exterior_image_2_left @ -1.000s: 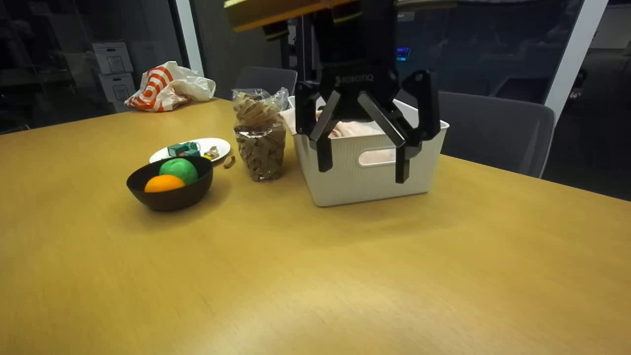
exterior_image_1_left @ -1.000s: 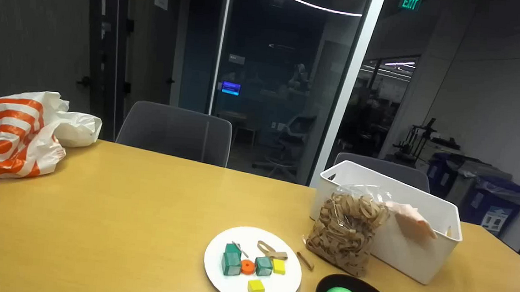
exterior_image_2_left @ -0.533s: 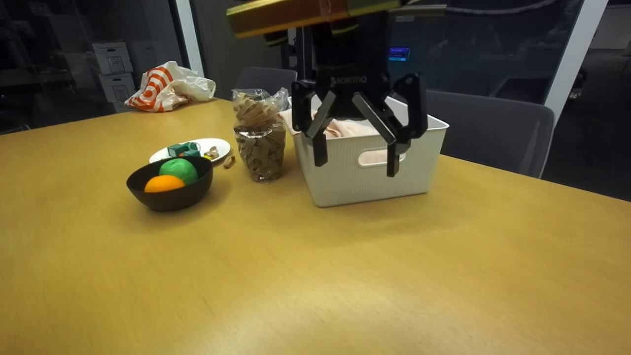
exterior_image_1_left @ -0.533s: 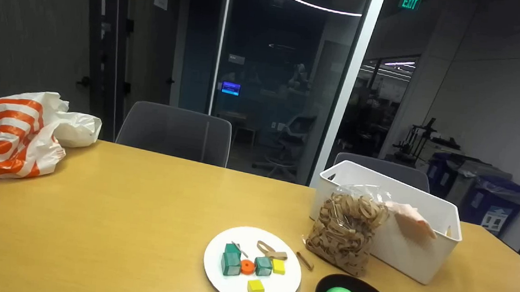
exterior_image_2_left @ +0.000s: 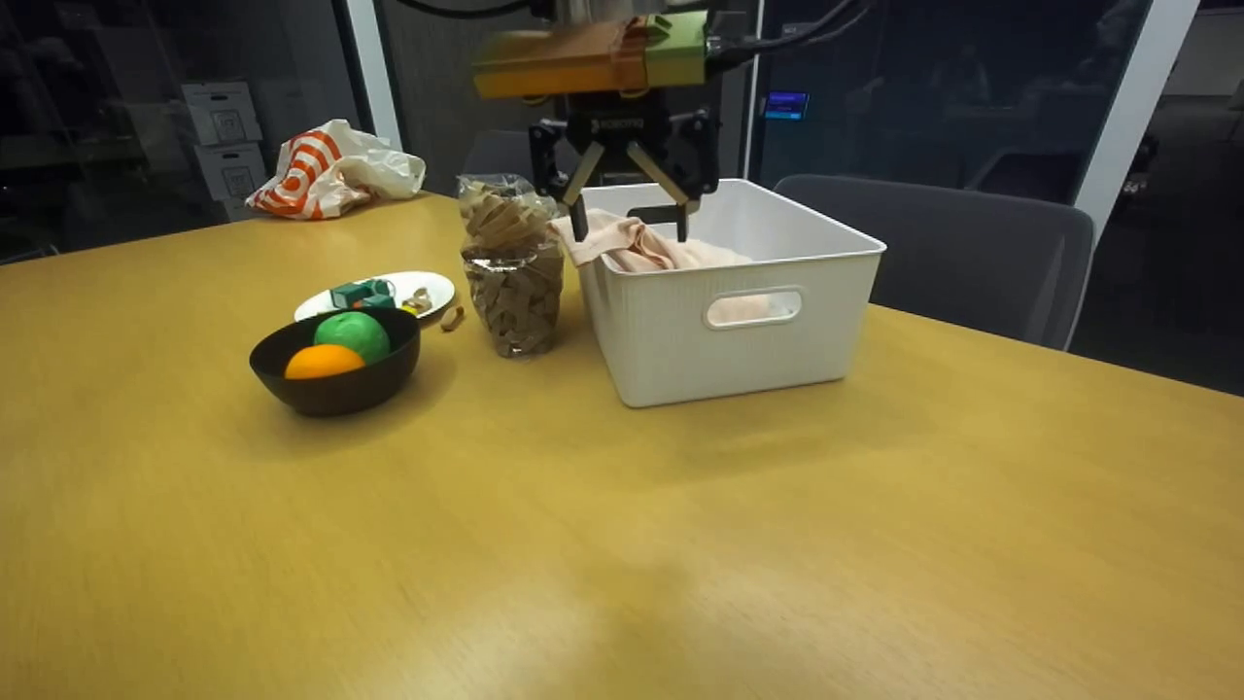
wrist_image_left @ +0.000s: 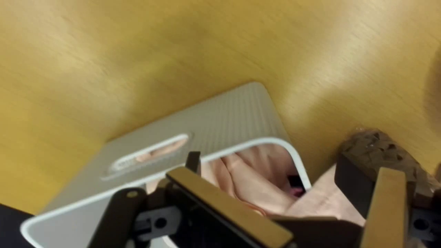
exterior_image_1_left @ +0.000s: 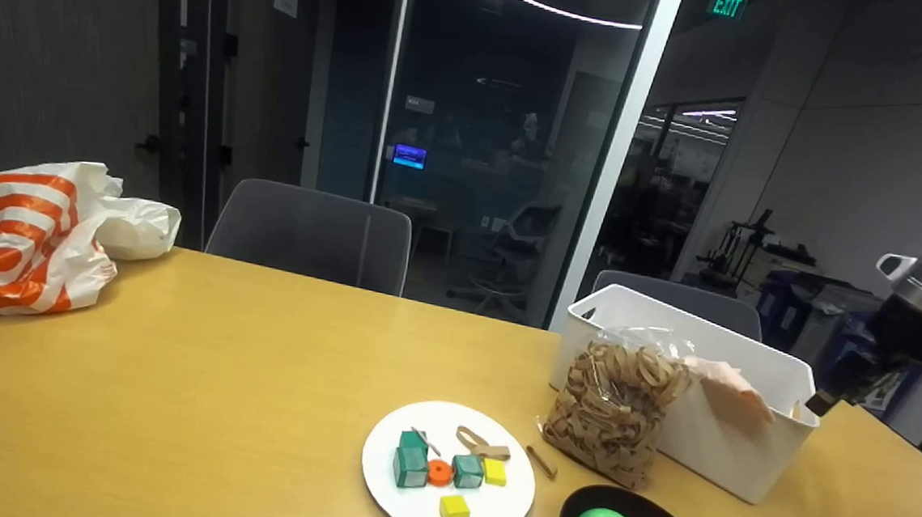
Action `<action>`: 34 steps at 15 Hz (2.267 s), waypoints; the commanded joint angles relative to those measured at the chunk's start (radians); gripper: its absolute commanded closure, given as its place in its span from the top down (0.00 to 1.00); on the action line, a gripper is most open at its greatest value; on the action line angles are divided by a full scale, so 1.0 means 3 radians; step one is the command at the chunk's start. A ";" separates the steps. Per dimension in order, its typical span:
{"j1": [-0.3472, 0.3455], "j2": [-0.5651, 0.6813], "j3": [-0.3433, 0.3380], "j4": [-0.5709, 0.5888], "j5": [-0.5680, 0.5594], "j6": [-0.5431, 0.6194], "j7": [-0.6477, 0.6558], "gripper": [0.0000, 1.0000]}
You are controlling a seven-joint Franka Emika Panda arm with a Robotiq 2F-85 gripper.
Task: Put some of the items in the basket on the table
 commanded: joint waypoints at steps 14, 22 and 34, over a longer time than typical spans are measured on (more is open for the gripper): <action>0.0184 0.0660 0.0416 0.0370 0.0907 0.0457 -0.2121 1.00; 0.0079 0.0649 0.0517 0.0409 0.1443 0.0363 -0.2524 0.49; -0.0030 0.0605 0.0489 0.0498 0.1668 0.0278 -0.2509 0.05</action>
